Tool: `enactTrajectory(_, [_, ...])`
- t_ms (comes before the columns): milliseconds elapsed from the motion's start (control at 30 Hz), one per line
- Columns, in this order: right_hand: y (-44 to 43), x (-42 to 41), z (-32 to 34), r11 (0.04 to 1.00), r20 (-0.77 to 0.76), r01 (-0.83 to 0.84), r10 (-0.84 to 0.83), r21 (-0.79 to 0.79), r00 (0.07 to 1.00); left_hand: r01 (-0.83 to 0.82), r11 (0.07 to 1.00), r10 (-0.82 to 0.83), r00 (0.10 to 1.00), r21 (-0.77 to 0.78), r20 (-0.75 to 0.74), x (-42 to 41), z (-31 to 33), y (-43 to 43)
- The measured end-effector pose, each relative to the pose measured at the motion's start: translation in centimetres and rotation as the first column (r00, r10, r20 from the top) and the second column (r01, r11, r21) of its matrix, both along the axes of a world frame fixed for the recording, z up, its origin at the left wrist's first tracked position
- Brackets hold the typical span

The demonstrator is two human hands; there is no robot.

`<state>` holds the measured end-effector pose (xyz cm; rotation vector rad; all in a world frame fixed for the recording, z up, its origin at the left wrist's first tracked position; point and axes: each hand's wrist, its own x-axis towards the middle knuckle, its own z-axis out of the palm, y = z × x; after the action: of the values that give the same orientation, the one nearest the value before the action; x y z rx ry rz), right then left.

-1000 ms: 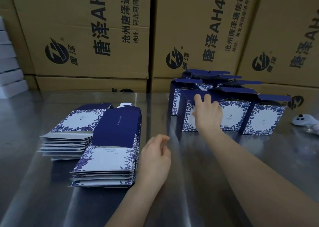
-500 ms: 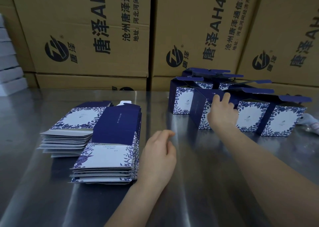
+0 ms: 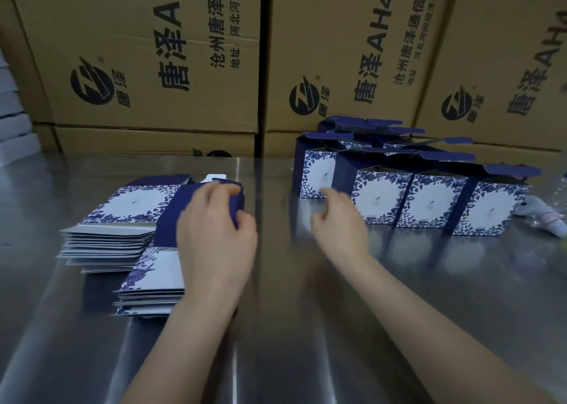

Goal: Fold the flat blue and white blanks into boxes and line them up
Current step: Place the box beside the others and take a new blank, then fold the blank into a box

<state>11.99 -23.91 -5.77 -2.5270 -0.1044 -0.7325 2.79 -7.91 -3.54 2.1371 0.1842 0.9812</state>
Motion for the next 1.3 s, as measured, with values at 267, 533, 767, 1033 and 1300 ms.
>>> enactTrajectory(267, [3.8,-3.1,-2.7,0.886,-0.347,-0.079,0.260,0.457,0.901,-0.033,0.968,0.180,0.785,0.250,-0.592,0.5,-0.5,2.6])
enactTrajectory(533, [2.6,-3.5,-2.9,0.743,-0.301,-0.162,0.448,0.650,0.842,0.000,0.922,0.253,0.757,0.387,-0.603,0.3,-1.0,1.9])
enactTrajectory(767, [2.2,-3.3,-2.5,0.665,-0.287,-0.145,0.495,0.733,0.820,0.002,0.920,0.218,0.828,0.392,-0.517,-0.2,-0.8,0.5])
enactTrajectory(1033, [2.0,-3.0,-2.2,0.249,-0.146,-0.062,0.732,0.967,0.666,0.043,0.924,0.137,0.890,0.381,-0.434,-1.4,-0.4,-2.1])
enactTrajectory(1300, [1.2,-2.4,-2.7,-0.009,0.053,-0.067,0.724,0.998,0.687,0.209,0.957,-0.117,0.913,0.201,-0.391,-1.6,-0.9,-3.9])
